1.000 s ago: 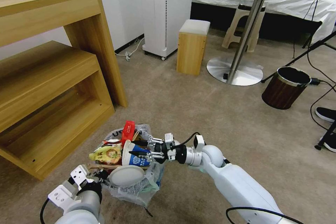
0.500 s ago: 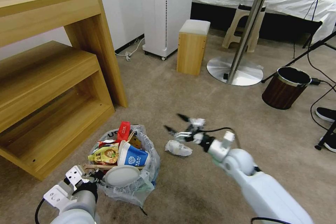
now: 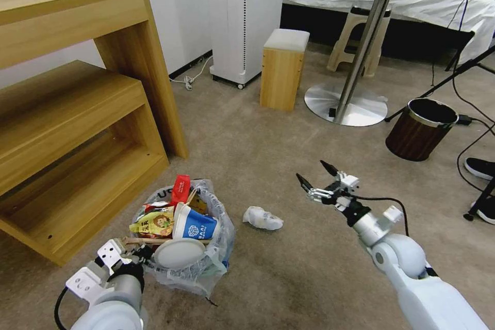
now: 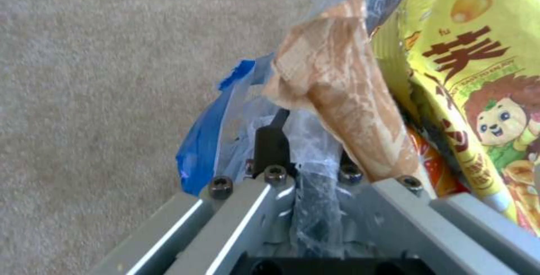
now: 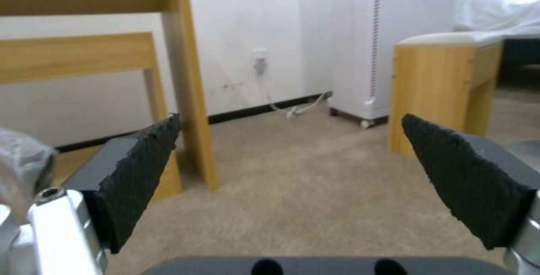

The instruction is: Pick up the trash bin and place the garbage on the floor into it.

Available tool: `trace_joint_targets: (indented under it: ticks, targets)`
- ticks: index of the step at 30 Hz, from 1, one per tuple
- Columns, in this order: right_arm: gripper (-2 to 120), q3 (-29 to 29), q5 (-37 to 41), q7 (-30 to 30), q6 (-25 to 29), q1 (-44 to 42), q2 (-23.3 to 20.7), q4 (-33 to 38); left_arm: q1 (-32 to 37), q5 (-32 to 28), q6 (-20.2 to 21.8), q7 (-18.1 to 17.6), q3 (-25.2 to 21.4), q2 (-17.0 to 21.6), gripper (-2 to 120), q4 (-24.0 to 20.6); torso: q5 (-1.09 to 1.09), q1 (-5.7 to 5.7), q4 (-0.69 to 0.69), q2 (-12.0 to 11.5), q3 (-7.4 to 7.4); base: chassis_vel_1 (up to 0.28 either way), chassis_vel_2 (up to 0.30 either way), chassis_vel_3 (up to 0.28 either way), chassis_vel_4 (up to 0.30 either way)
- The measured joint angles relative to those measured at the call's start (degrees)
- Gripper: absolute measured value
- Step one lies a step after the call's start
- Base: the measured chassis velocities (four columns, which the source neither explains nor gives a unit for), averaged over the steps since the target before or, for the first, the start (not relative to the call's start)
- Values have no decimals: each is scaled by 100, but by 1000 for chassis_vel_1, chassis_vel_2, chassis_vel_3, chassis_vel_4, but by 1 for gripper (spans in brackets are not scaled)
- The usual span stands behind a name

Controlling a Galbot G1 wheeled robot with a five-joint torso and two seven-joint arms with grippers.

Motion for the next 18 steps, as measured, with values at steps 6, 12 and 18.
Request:
trace_joint_targets:
  ticks: [6, 12, 18]
  targets:
    - [100, 225, 13, 45, 86, -127, 152, 3, -27, 45, -16, 39, -76, 16, 1, -38, 0, 0, 0, 0, 0, 0, 0, 0, 0]
    - [100, 246, 2, 26, 144, -204, 186, -78, 6, 48, -18, 42, -149, 34, 1, -55, 0, 0, -1, 0, 0, 0, 0, 0, 0]
    - [100, 72, -99, 318, 16, -104, 189, -102, 100, 234, -81, 74, -181, 61, 1, -17, -1, 0, 0, 0, 0, 0, 0, 0, 0]
